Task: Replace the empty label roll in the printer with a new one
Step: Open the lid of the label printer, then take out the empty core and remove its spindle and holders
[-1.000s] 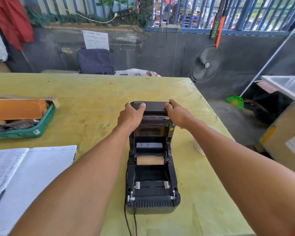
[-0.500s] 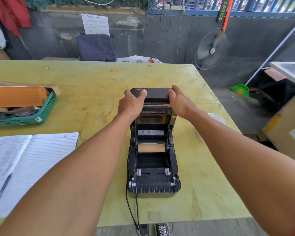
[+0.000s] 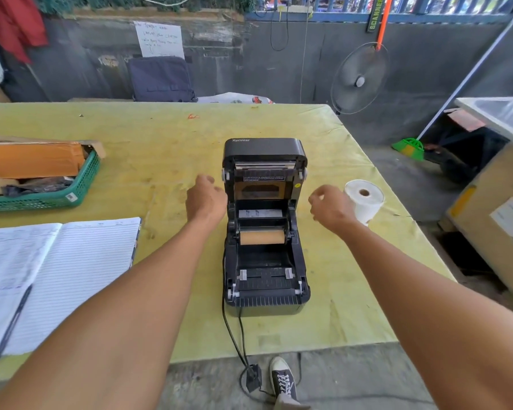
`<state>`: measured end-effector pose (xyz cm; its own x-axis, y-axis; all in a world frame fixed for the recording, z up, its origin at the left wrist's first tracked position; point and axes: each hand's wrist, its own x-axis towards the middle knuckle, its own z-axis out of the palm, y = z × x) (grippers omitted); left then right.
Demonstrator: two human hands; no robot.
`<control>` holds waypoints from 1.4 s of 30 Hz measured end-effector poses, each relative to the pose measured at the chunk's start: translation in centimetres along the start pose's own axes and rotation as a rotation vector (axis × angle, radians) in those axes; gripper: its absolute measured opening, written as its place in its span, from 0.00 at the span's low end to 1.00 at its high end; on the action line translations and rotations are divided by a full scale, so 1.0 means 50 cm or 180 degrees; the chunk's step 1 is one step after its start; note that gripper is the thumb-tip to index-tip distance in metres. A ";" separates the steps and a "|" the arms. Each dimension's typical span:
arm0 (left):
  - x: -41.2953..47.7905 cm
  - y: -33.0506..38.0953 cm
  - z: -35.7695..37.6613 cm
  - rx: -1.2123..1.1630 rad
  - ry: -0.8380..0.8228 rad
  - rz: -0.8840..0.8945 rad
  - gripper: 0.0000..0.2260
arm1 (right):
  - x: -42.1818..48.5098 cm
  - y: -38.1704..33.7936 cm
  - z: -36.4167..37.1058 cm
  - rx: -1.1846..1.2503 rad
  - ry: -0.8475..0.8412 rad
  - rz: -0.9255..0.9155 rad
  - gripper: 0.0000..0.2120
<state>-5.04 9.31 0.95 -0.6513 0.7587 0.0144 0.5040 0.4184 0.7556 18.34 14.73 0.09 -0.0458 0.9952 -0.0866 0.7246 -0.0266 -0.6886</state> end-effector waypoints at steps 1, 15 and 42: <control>-0.013 -0.023 0.005 0.0267 -0.0285 0.0162 0.16 | -0.008 0.019 0.008 -0.0184 -0.0194 -0.0016 0.12; -0.021 -0.128 0.087 0.1087 -0.1560 0.0954 0.19 | 0.014 0.066 0.125 -0.1057 -0.1183 -0.0376 0.30; -0.238 0.079 0.096 -0.1195 -0.2168 0.0168 0.08 | -0.183 0.139 -0.148 0.1415 -0.1111 0.0353 0.12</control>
<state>7.42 4.33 0.60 -0.0787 0.9632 -0.2571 0.2198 0.2683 0.9379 28.88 6.13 1.44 -0.2648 0.8961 -0.3561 0.3829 -0.2413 -0.8917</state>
